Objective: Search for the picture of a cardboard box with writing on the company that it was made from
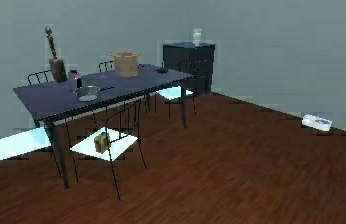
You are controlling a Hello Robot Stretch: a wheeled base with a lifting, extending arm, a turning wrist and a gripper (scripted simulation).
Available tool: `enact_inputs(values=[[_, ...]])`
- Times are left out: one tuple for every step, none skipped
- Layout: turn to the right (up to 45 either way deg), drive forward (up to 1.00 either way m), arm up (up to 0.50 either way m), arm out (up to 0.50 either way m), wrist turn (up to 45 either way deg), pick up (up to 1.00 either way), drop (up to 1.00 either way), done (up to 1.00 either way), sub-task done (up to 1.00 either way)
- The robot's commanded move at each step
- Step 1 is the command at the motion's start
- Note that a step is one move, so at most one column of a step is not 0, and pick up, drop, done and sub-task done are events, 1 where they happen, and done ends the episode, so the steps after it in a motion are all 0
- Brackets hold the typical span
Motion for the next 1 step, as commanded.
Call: enact_inputs(values=[[0.0, 0.55, 0.0, 0.0, 0.0, 0.0, 0.0, 0.0, 0.0]])
